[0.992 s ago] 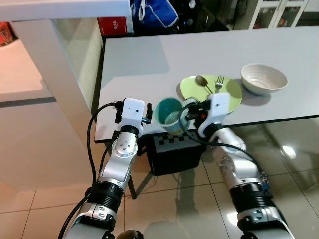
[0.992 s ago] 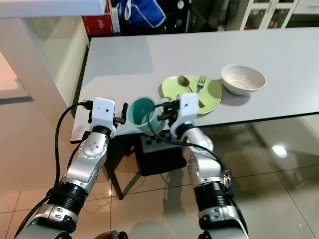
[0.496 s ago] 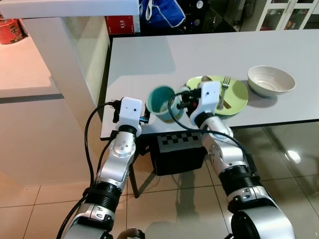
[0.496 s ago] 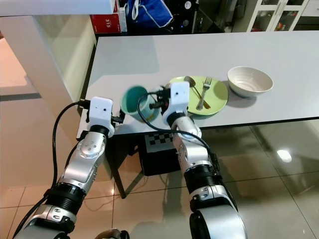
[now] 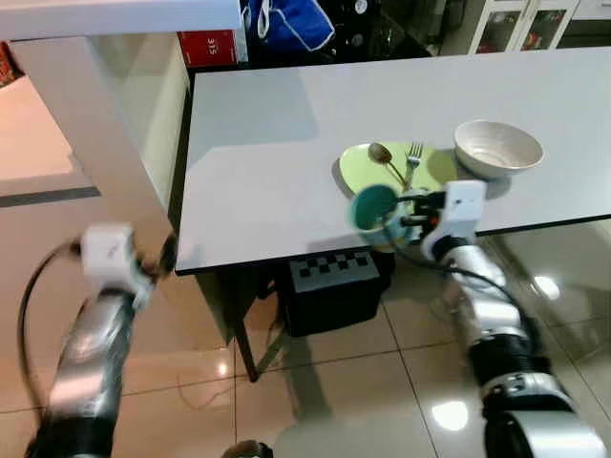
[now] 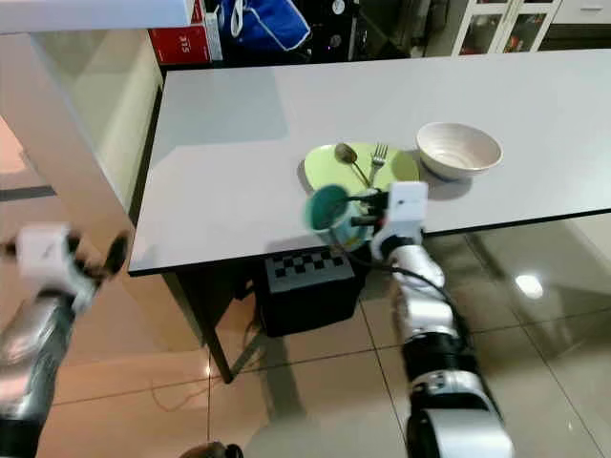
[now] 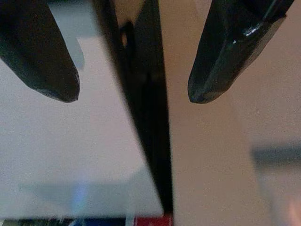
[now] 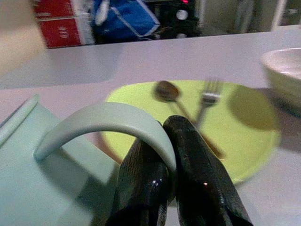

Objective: Setting the table

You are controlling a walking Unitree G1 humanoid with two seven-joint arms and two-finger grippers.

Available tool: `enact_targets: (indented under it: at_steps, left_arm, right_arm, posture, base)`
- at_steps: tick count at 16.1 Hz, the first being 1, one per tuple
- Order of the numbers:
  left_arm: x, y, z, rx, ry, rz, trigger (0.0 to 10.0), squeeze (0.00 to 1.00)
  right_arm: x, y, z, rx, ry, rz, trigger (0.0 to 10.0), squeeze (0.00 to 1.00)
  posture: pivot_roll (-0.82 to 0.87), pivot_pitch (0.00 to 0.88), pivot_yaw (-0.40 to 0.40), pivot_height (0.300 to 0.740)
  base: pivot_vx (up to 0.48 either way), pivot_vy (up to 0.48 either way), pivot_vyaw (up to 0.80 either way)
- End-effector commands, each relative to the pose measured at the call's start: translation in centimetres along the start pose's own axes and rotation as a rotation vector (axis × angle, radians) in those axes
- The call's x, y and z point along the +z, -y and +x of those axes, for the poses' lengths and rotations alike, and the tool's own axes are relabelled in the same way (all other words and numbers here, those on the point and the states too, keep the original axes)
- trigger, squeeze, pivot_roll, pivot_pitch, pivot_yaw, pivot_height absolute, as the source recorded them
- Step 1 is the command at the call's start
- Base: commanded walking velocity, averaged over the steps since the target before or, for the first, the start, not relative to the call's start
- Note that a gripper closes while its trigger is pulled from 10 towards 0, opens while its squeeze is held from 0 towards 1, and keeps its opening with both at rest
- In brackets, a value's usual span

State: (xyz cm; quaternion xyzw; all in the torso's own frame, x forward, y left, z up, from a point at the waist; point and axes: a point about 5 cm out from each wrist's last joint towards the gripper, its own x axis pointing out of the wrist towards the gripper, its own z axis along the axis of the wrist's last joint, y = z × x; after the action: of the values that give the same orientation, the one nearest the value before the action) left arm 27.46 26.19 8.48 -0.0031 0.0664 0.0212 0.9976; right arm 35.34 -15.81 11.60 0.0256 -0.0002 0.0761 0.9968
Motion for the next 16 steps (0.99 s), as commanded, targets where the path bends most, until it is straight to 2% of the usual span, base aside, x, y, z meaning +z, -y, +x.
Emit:
enact_targets:
  at_steps: [1,2,5,8,9,14,16]
  left_arm:
    - [0.6,0.4,0.0,-0.031,0.02,-0.023,10.0,0.0]
    - [0.2,1.2,-1.1,-0.059,0.017,-0.064,10.0,0.0]
    - [0.9,3.1,-1.7,-0.12,0.053,-0.145,10.0,0.0]
    - [1.2,3.9,-1.8,-0.148,0.055,-0.123,10.0,0.0]
    - [1.3,4.1,-1.8,-0.151,0.05,-0.083,10.0,0.0]
    - [1.4,4.6,-1.8,-0.153,0.047,-0.05,10.0,0.0]
    - [1.5,4.5,-1.7,-0.136,0.057,-0.018,10.0,0.0]
  right_arm:
    - [0.4,-0.5,0.2,0.022,0.021,-0.002,10.0,0.0]
    - [0.5,-1.4,0.4,0.052,0.034,0.002,10.0,0.0]
    - [1.3,-2.4,0.7,0.092,0.073,0.004,10.0,0.0]
    - [2.0,-2.6,0.9,0.098,0.095,0.008,10.0,0.0]
    - [2.1,-2.6,1.0,0.098,0.099,0.009,10.0,0.0]
    - [2.7,-3.2,1.2,0.125,0.122,0.02,10.0,0.0]
    - [2.7,-3.3,1.2,0.13,0.121,0.02,10.0,0.0]
  posture:
    - [0.07,0.0,0.02,0.74]
    - [0.08,0.0,0.014,0.74]
    - [0.08,0.0,0.005,0.74]
    - [0.07,0.0,0.004,0.74]
    - [0.07,0.0,0.002,0.74]
    - [0.07,0.0,0.002,0.74]
    - [0.07,0.0,0.003,0.74]
  base:
    - [0.0,0.0,0.0]
    - [0.0,0.0,0.0]
    - [0.0,0.0,0.0]
    - [0.0,0.0,0.0]
    - [0.0,0.0,0.0]
    - [0.0,0.0,0.0]
    - [0.381,0.293,0.0]
